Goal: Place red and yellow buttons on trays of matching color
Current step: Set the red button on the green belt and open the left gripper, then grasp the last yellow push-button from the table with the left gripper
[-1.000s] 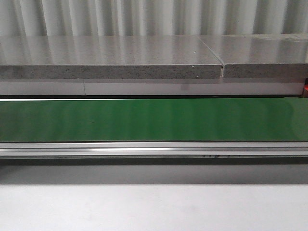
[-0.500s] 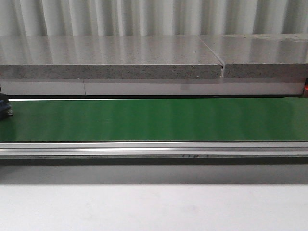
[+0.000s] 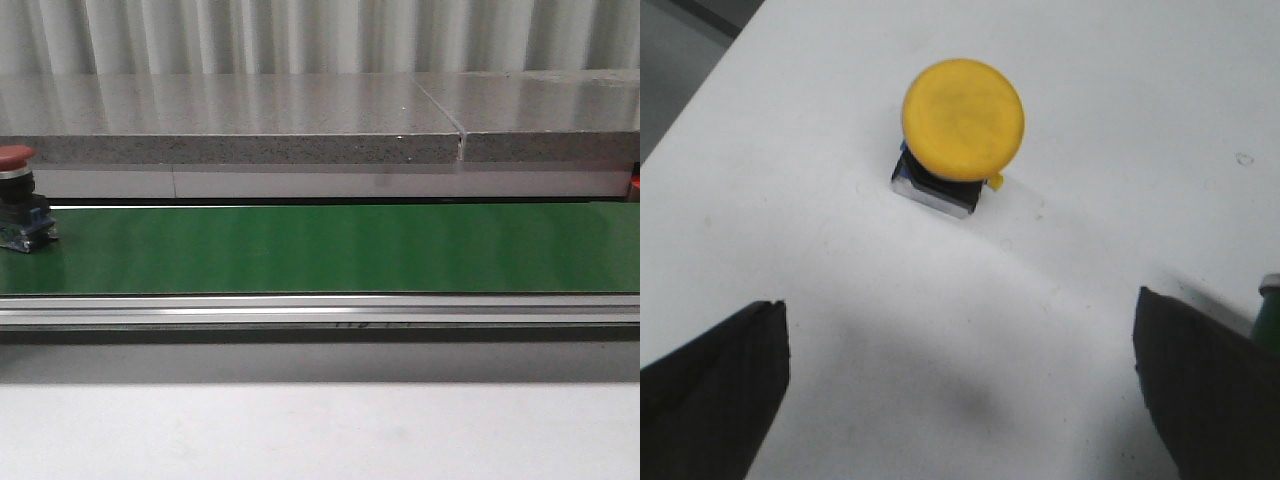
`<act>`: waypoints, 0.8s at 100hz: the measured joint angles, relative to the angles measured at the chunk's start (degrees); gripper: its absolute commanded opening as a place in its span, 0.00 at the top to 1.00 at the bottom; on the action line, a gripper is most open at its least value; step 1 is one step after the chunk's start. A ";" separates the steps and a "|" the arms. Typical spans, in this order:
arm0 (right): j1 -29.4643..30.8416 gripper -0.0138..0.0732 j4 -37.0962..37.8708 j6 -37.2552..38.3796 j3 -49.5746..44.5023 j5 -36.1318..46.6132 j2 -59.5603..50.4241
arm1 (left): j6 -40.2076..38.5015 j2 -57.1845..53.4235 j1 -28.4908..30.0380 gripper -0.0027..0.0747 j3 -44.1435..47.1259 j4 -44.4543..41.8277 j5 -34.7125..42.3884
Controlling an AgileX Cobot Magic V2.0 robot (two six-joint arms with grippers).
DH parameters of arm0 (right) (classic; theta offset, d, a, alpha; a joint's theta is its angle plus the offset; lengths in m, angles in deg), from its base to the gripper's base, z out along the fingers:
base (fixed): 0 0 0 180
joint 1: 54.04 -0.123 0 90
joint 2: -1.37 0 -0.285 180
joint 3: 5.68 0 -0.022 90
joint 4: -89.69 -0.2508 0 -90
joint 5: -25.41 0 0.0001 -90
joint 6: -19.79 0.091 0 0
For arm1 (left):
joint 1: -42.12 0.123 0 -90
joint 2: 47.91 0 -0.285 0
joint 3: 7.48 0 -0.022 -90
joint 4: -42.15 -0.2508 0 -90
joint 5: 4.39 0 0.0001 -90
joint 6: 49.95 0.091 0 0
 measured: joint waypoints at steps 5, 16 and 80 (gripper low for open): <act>0.00 0.92 0.00 0.00 0.00 0.00 0.00 | 0.00 1.29 0.00 0.11 -1.06 -0.38 0.68; 0.00 0.92 0.00 0.00 0.00 0.00 0.00 | 0.00 4.13 0.00 0.11 -3.87 -1.59 1.06; 0.00 0.92 0.00 0.00 0.00 0.00 0.00 | 0.00 16.90 0.00 0.12 -17.62 -2.13 -2.44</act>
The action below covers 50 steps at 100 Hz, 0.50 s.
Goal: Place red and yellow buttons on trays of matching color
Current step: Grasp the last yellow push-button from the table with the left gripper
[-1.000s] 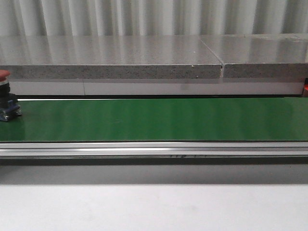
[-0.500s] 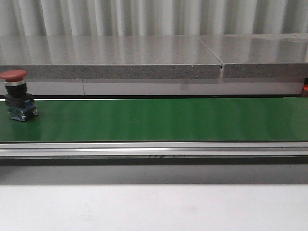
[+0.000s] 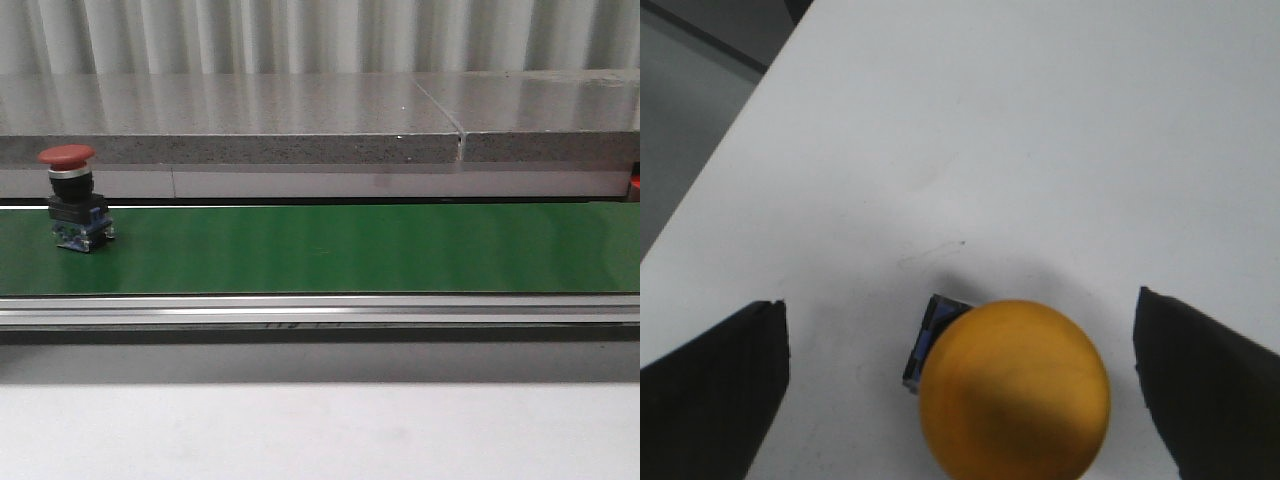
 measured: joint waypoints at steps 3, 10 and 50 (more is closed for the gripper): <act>0.00 0.92 0.00 0.00 0.00 0.00 0.00 | 0.00 0.10 0.00 0.13 0.00 0.00 0.00; 0.00 0.92 0.00 0.00 0.00 0.00 0.00 | 0.00 0.10 0.00 0.20 -0.02 0.00 -0.11; 0.00 0.92 0.00 0.00 0.00 0.00 0.00 | 0.00 -0.43 0.00 0.94 -0.12 0.86 -3.48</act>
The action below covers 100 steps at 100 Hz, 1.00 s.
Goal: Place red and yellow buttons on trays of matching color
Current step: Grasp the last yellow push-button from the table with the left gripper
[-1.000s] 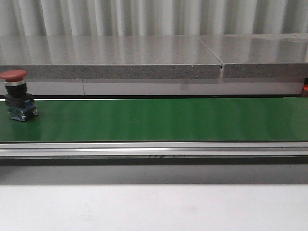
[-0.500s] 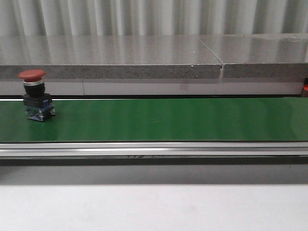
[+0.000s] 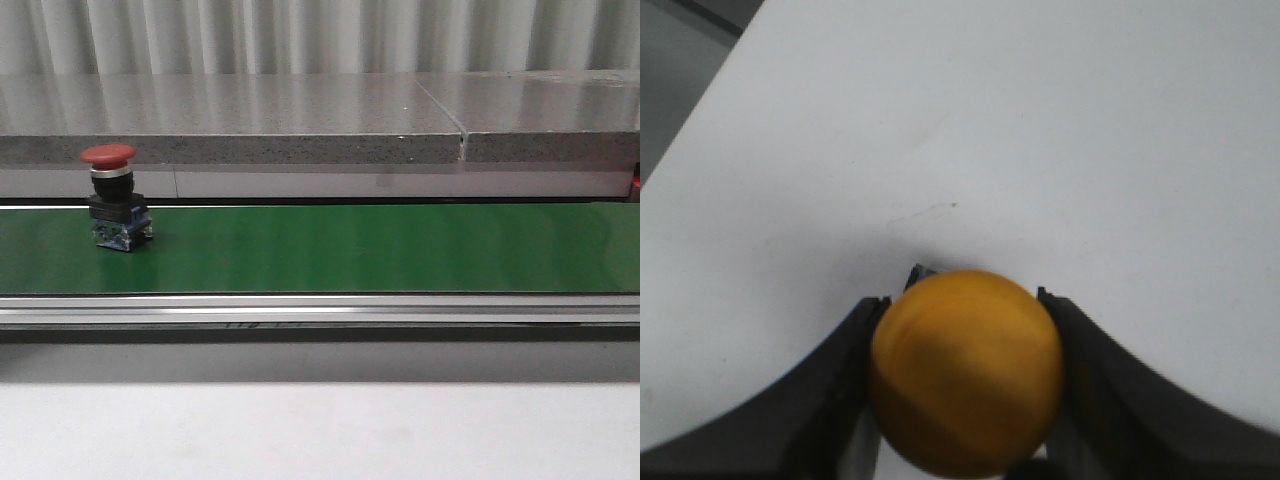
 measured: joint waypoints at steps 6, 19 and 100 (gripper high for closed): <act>0.00 0.92 0.00 0.00 0.00 0.00 0.00 | 0.00 -0.97 0.00 0.99 0.00 0.11 -0.71; 0.00 0.92 0.00 0.00 0.00 0.00 0.00 | 0.00 -5.84 0.00 0.99 0.00 0.78 -1.37; 0.00 0.92 0.00 0.00 0.00 0.00 0.00 | 0.97 -33.51 -16.15 0.99 17.11 0.48 -5.13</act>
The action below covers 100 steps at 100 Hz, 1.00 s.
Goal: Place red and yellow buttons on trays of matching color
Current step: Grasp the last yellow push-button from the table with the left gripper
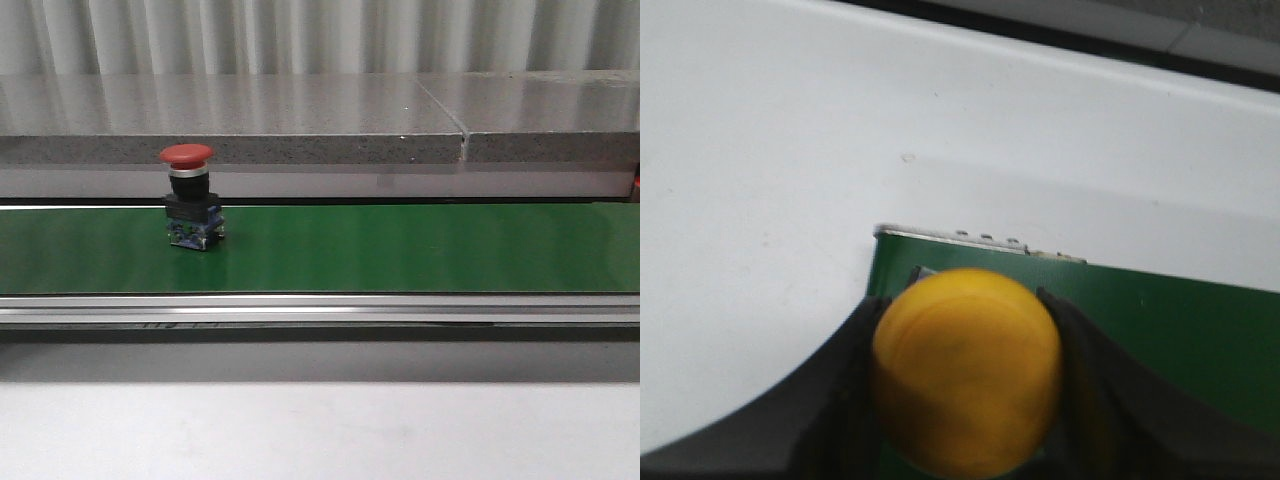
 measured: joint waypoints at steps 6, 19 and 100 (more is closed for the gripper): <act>0.00 0.92 0.00 0.00 0.00 0.00 0.00 | 0.09 -0.42 -0.92 0.99 2.23 0.00 0.80; 0.00 0.92 0.00 0.00 0.00 0.00 0.00 | 0.09 -0.17 -2.39 0.99 5.56 0.00 2.77; 0.00 0.92 0.00 0.00 0.00 0.00 0.00 | 0.33 7.18 -3.72 0.11 5.55 1.10 1.92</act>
